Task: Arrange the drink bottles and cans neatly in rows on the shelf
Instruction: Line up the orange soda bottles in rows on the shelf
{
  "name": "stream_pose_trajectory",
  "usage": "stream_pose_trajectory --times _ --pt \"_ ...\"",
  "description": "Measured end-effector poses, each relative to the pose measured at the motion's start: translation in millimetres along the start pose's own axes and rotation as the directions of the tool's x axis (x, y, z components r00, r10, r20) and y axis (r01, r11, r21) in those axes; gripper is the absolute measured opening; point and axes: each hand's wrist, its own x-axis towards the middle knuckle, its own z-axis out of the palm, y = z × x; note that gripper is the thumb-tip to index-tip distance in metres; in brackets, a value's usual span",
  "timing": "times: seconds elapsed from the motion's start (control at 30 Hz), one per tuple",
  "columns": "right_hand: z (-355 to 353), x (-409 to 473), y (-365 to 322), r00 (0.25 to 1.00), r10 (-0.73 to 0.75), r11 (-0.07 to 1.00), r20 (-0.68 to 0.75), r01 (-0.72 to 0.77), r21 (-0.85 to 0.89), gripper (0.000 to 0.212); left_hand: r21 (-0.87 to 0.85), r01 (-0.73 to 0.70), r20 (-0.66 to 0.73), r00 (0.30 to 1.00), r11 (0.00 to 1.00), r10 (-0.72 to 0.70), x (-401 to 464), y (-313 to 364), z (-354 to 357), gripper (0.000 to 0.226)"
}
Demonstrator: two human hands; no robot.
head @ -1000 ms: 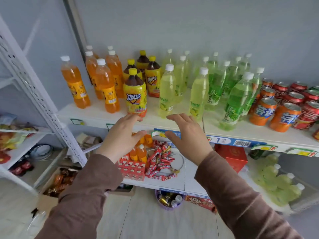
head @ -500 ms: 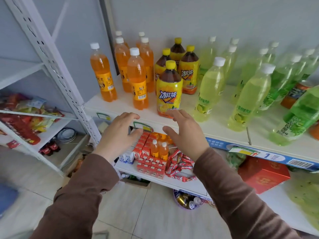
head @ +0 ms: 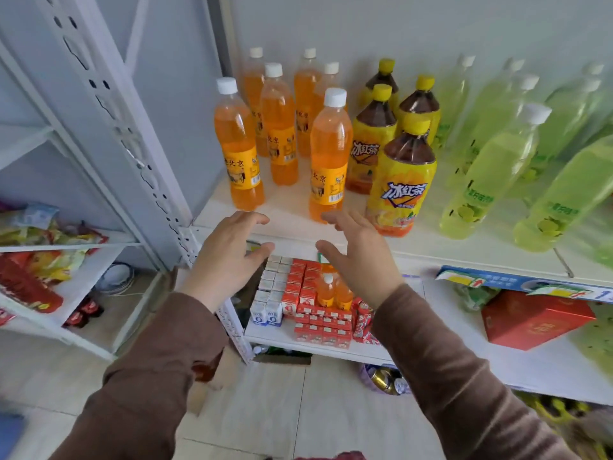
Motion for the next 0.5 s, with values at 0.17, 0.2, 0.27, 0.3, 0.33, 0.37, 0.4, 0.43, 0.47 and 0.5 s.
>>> stream_pose_trajectory --times 0.17,0.2,0.27,0.3,0.33,0.37,0.4,0.43,0.47,0.5 --pt "35.0 4.4 -15.0 1.000 0.026 1.000 0.010 -0.026 0.018 0.041 0.014 -0.037 0.027 0.999 0.999 0.037 10.6 -37.0 0.4 0.041" --pt "41.4 5.3 -16.2 1.000 0.023 1.000 0.017 -0.024 0.018 0.040 0.012 -0.037 0.023 0.999 0.999 0.037 11.0 -42.3 1.5 0.041" --pt "53.7 8.2 -15.4 1.000 0.011 1.000 0.028 -0.012 0.018 0.040 0.008 -0.030 0.003 1.000 1.000 0.030 10.5 -51.7 4.0 0.039" --pt "59.2 9.0 -14.1 0.999 0.005 1.000 0.033 -0.006 0.022 0.039 0.009 -0.027 -0.004 1.000 1.000 0.027 8.9 -55.3 5.4 0.038" --pt "64.8 9.3 -13.0 0.999 0.003 1.000 0.035 -0.004 0.028 0.038 0.011 -0.025 -0.006 1.000 1.000 0.025 6.7 -58.3 7.1 0.036" --pt "70.6 9.7 -11.9 0.999 0.003 0.999 0.032 -0.004 0.033 0.037 0.017 -0.026 -0.010 1.000 1.000 0.026 5.0 -61.3 8.4 0.035" --pt "76.3 9.8 -10.9 1.000 0.006 0.999 0.027 -0.007 0.035 0.035 0.029 -0.026 -0.014 1.000 0.999 0.027 3.7 -64.4 9.6 0.033" --pt "81.8 9.6 -10.6 1.000 0.013 0.999 0.022 -0.014 0.037 0.034 0.043 -0.027 -0.016 0.999 0.999 0.028 2.3 -67.3 10.0 0.031" --pt "86.7 9.2 -11.2 0.999 0.025 0.999 0.020 -0.026 0.043 0.032 0.053 -0.029 -0.012 0.999 0.998 0.029 1.3 -70.5 10.4 0.030" --pt "91.3 9.0 -12.2 0.999 0.039 0.998 0.017 -0.040 0.050 0.031 0.058 -0.036 -0.007 0.999 0.998 0.037 0.8 -74.2 10.7 0.029"
